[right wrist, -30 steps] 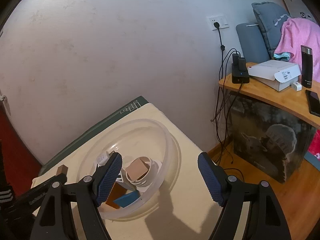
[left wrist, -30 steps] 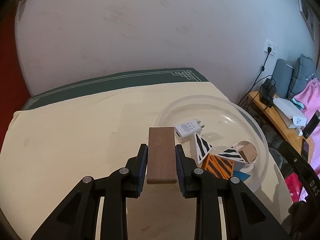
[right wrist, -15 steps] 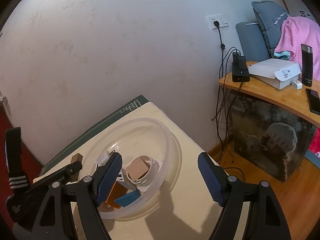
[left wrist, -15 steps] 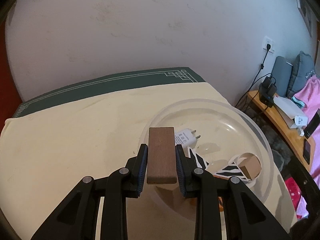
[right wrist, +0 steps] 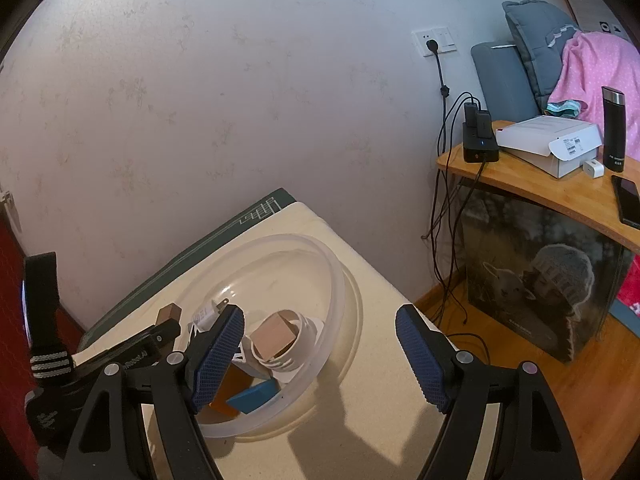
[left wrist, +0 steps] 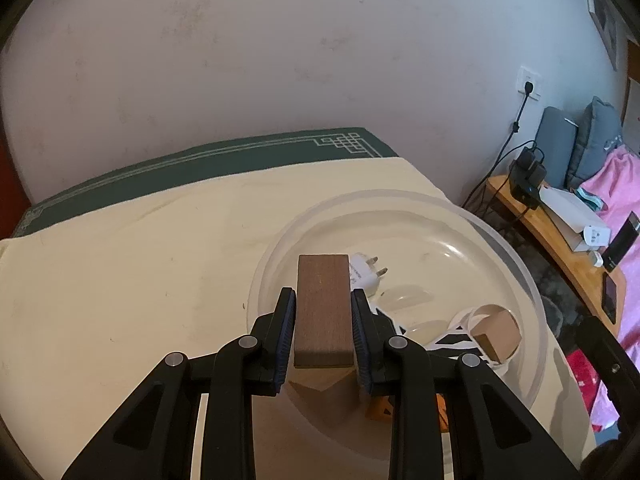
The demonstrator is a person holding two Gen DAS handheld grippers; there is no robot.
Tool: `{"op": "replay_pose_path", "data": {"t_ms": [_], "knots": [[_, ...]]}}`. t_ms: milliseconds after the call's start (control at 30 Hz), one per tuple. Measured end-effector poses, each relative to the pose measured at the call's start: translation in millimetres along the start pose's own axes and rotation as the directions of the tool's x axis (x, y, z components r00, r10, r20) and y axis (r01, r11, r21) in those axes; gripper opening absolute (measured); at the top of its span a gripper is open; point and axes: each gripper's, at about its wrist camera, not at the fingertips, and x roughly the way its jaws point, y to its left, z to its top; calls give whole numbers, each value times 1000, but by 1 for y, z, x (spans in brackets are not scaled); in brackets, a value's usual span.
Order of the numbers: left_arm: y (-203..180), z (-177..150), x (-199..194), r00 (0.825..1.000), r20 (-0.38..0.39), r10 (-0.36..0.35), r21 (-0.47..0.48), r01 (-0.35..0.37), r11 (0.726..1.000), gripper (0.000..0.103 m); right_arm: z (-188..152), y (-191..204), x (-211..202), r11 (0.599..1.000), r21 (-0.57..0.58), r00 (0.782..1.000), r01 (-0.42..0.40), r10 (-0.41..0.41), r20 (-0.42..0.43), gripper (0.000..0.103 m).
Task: Organize rigid objects
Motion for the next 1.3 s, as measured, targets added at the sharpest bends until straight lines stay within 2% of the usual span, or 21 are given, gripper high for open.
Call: {"op": "replay_pose_path", "data": {"t_ms": [100,133,167,233,700,833,1133,1200,1300], "knots": [[4,-1,-1,1000,0,0,-11,0,1000,31,0,0,0,1000,0,1000,1,-1,-1,81],[5,-1,-2,1000,-1,-1,-14,1,1000,35,0,0,1,1000,0,1000,0,0,-1,81],[6,-1,-2,1000,-2,-3,-18,3,1000,43,0,0,1,1000,0,1000,1,-1,-1,81],[8,-1,-4,1000,8,2,-28,-2,1000,51,0,0,1,1000,0,1000,1,-1,0,81],[0,-4,-17,999,32,37,13,-38,999,53,-4,3,3,1000,-4,1000,4,-4,-11,82],[-3,-6,-22,997,47,56,34,-58,998,65,-4,2,3,1000,-3,1000,3,-3,-12,86],[-12,-13,-35,993,82,91,101,-99,990,76,-4,2,4,1000,-4,1000,5,-5,-12,89],[-13,-16,-37,992,83,97,113,-106,988,77,-4,2,4,1000,-2,1000,6,-6,-12,93],[-13,-20,-41,990,83,112,115,-121,986,85,-5,1,5,1000,7,1000,7,-7,-17,101]]}}
